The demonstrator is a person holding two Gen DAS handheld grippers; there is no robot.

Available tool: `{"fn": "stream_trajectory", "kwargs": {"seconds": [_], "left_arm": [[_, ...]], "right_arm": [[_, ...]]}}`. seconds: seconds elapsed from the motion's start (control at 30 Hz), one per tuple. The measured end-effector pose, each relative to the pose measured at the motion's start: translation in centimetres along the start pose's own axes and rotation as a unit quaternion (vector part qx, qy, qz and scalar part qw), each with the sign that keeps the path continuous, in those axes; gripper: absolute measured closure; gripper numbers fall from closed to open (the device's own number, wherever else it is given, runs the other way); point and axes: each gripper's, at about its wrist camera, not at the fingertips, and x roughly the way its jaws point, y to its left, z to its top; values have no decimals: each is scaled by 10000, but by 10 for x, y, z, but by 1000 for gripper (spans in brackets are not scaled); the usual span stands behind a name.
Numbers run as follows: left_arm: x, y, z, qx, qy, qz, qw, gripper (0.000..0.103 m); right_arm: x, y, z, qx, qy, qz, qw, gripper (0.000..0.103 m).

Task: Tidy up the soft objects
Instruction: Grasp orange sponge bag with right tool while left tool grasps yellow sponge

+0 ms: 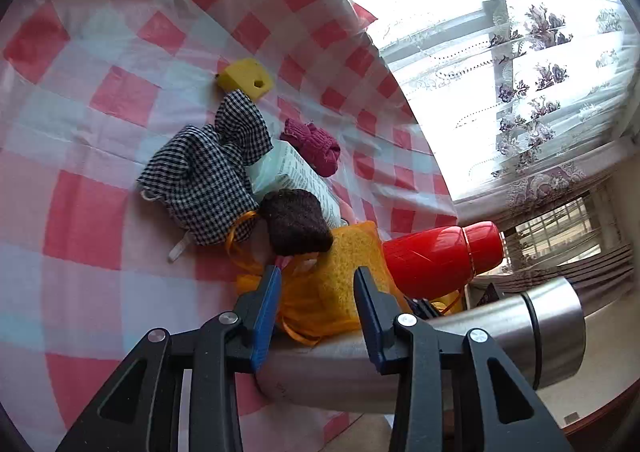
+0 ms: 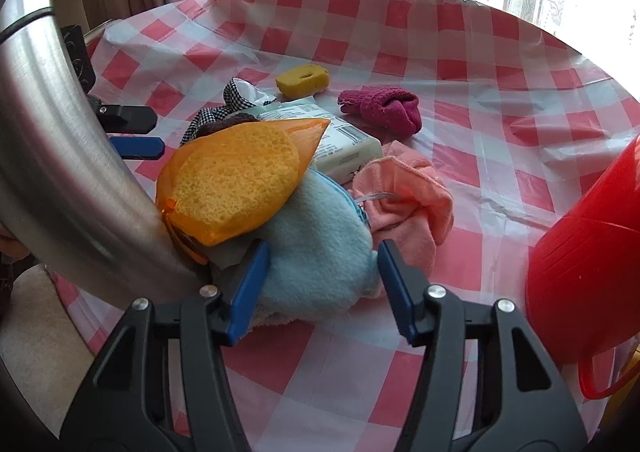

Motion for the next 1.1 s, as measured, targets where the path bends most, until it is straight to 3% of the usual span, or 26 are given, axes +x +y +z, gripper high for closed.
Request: {"fn": "stream_trajectory", "kwargs": {"seconds": [0.2,0.4,0.6,0.7,0.77,0.8,1.1], "left_arm": [[28,0,12,-128,383,-395,9984,64],[52,2,20,-359,595,-654,9954,64],[61,-3,29,-214,594,-580,9963,63],[73,-1,32,-261,740,-651,9948,53],[79,-1,28,-127,810,-516,9953,57],[80,-4,26,24,792,-386,9961,72],[44,1,15,-110,327,-556,9979,82]], "right_arm": [[7,1,9,-70,-52,-34,10000,72],[15,4,12,-154,-52,-86,9998,74],[19,5,11,-178,-67,-37,9998,76],[18,6,12,-203,-64,-30,9998,78],[15,6,12,-220,-84,-56,9997,81],[14,5,11,-203,-99,-59,9997,82],[-7,2,-2,-90,-223,-137,9996,85]]}}
